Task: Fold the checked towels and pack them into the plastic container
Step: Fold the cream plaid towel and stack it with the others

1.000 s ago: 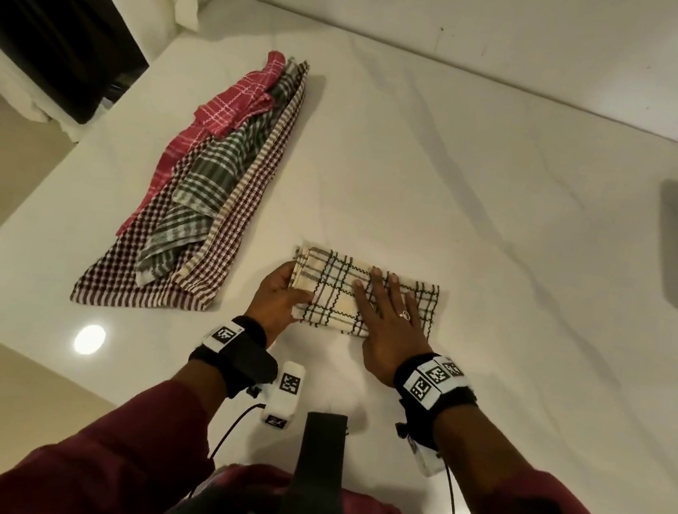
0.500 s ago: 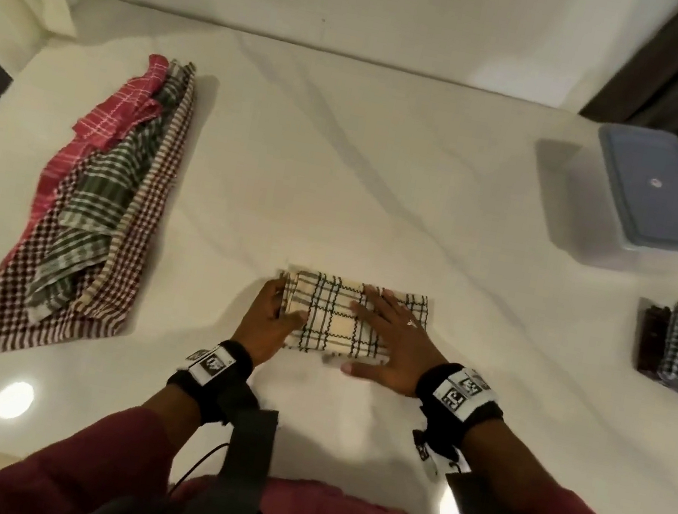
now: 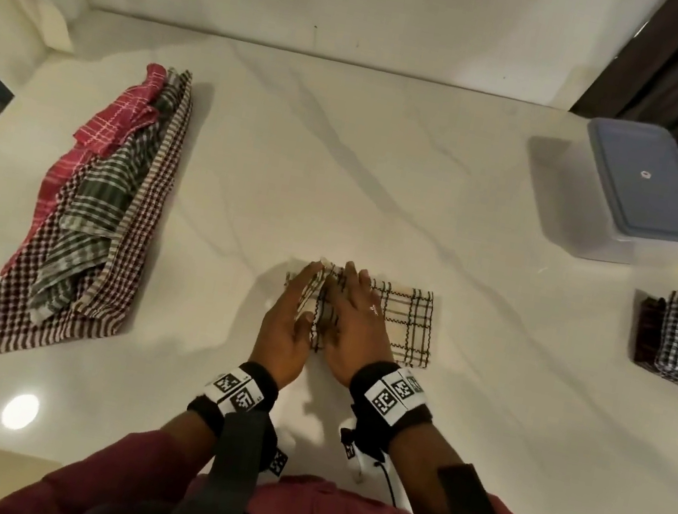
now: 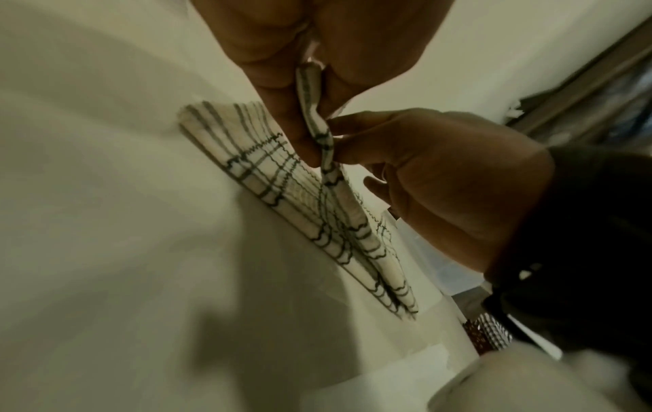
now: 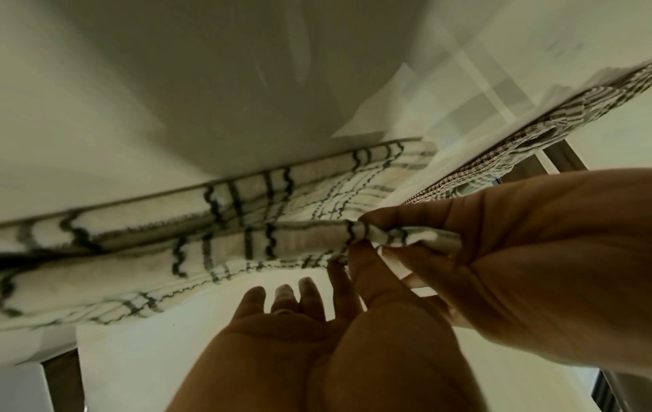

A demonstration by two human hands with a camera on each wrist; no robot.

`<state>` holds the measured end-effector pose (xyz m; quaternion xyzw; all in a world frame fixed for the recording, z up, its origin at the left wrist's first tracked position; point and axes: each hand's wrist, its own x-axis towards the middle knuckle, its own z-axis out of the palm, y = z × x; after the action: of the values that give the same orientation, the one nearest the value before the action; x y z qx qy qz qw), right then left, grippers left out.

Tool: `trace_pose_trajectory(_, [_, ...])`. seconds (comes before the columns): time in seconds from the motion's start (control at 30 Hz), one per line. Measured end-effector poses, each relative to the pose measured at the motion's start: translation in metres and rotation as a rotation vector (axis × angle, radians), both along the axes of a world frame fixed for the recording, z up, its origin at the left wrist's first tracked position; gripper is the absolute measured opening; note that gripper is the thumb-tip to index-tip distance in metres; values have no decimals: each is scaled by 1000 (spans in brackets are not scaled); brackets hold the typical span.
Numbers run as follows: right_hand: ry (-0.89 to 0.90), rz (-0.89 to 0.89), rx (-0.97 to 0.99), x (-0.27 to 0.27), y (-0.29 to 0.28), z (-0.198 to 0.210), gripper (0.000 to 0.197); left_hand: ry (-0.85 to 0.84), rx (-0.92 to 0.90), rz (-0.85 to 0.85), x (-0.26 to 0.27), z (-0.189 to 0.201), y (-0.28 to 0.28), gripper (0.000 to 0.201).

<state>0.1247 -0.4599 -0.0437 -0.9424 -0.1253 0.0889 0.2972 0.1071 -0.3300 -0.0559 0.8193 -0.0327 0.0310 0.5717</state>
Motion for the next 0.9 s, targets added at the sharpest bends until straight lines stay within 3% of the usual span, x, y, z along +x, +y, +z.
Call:
trace_pose_trajectory(0.17, [93, 105, -163, 2, -2, -18, 73, 38, 78, 77, -7, -5, 6, 58])
trace_pose_trajectory(0.27, [150, 158, -317, 0, -12, -31, 70, 223, 487, 84, -7, -5, 5, 70])
trace_pose_trajectory(0.3, [154, 173, -331, 0, -13, -32, 69, 209, 617, 70, -6, -5, 7, 70])
trace_pose_trajectory(0.4, [200, 202, -342, 2, -12, -31, 75, 16, 682, -169, 2, -3, 8, 58])
trace_pose_trajectory(0.5, [223, 194, -344, 3, -14, -31, 69, 108, 722, -337, 12, -7, 5, 59])
trace_pose_trajectory(0.57, [232, 178, -353, 2, -22, -31, 69, 182, 913, -363, 14, -14, 7, 58])
trace_pose_trajectory(0.63, [247, 113, -360, -2, -34, -32, 75, 182, 1063, -370, 13, -22, 13, 66])
trace_pose_trajectory(0.77, [270, -120, -341, -19, -60, -34, 79, 215, 1007, -383, 12, -31, 14, 72])
trace_pose_trajectory(0.9, [180, -493, -44, -26, -73, -17, 84, 186, 985, -364, 12, -35, 14, 73])
